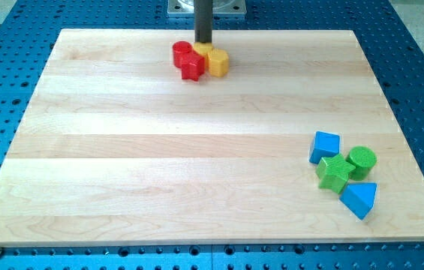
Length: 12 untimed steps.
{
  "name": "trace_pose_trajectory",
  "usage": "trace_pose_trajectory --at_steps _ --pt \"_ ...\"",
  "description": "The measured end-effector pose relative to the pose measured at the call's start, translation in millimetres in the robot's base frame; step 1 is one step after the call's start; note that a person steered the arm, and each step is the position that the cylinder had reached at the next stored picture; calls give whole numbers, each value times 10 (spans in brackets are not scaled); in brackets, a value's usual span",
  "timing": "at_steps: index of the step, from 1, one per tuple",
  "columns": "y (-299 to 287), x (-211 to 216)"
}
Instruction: Move red star at bottom center
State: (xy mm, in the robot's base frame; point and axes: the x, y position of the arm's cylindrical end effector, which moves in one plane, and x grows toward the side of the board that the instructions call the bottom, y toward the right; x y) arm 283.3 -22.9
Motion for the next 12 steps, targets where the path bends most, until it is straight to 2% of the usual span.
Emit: trace_pose_trajectory --at_steps 1,2,3,4,5,6,7,8,9,10,11,12 --pt "-222 667" --pt "-209 528" --pt "-347 582" --pt "-458 1422" --pt "-370 1907" --pt "-471 1299" --pt "-1061 1425" --pt "-996 1928" --pt "-635 2448" --pt "-527 2365" --pt "-394 1975" --pt "-244 1869"
